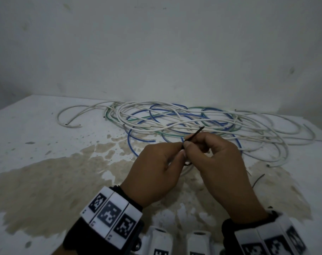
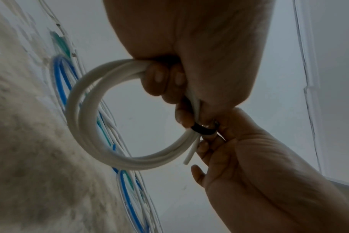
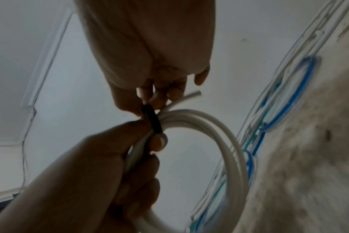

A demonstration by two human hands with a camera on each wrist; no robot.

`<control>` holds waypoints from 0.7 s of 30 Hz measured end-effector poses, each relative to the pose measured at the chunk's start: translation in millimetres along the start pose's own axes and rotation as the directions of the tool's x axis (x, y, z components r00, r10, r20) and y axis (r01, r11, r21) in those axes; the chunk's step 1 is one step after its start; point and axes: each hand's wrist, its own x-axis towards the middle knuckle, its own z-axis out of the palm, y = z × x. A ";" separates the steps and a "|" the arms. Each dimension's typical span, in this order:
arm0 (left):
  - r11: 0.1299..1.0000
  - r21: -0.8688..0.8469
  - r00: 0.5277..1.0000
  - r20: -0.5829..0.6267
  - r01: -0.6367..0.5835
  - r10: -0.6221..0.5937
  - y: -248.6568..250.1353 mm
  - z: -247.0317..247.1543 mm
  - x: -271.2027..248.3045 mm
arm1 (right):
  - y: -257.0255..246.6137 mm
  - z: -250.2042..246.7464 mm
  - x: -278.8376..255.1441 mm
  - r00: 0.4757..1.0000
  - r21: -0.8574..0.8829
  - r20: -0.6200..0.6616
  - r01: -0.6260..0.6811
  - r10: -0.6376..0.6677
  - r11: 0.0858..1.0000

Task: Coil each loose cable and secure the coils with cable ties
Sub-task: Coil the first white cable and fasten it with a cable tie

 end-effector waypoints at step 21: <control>0.912 -0.348 0.973 -0.001 0.217 -0.231 4.2 9.3 0.5 | 7.0 -10.3 6.4 0.969 -0.157 0.022 0.245 -0.245 0.957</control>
